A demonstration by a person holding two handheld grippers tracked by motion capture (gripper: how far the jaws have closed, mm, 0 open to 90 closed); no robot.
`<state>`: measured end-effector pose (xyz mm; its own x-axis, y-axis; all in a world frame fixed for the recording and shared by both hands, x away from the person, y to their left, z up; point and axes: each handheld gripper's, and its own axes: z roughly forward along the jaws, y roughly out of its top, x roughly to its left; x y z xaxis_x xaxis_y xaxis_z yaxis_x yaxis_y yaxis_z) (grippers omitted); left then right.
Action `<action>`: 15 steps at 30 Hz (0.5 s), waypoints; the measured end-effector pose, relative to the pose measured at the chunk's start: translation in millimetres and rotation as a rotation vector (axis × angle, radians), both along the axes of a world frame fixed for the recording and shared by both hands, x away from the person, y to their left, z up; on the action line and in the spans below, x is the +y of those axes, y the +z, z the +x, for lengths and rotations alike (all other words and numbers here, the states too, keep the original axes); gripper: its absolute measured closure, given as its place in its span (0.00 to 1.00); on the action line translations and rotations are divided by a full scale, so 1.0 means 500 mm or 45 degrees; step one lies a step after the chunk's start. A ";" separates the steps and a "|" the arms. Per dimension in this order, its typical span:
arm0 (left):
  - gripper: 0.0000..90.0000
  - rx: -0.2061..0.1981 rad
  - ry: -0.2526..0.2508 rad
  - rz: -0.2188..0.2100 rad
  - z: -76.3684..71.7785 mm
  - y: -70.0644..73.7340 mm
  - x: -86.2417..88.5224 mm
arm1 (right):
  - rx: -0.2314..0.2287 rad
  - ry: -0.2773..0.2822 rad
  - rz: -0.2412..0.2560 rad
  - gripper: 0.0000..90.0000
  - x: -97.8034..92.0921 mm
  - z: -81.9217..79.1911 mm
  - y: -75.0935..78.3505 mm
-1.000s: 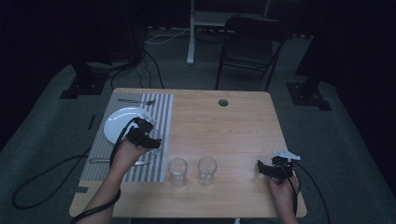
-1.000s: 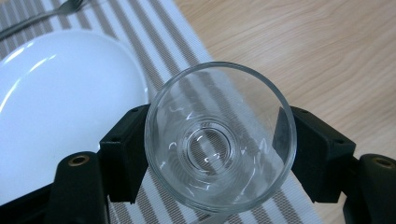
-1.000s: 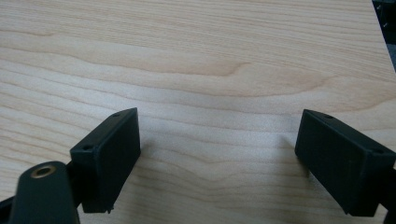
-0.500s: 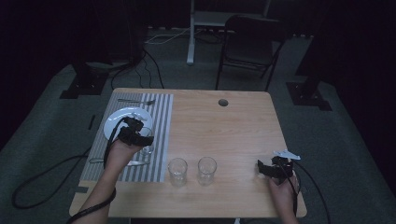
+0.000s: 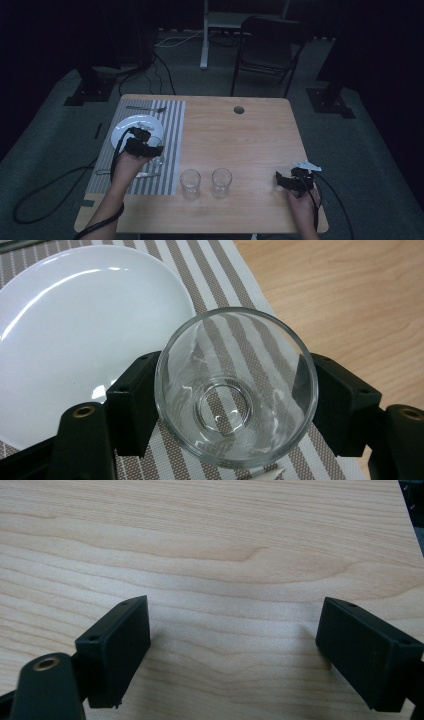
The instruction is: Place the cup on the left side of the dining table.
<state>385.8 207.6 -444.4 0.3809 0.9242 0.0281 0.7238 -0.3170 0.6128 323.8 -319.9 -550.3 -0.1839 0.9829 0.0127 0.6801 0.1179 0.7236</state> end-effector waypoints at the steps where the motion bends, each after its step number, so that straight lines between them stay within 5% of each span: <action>1: 0.32 -0.009 0.005 -0.011 -0.001 -0.001 0.002 | 0.000 0.000 0.000 0.15 0.000 0.000 0.000; 15: 0.31 -0.103 0.043 -0.063 -0.023 -0.023 0.008 | 0.000 0.000 0.000 0.15 0.000 0.000 0.000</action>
<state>374.4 211.7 -455.8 0.3481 0.9374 0.0112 0.6809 -0.2610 0.6843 323.9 -319.9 -550.2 -0.1843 0.9828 0.0126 0.6803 0.1183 0.7234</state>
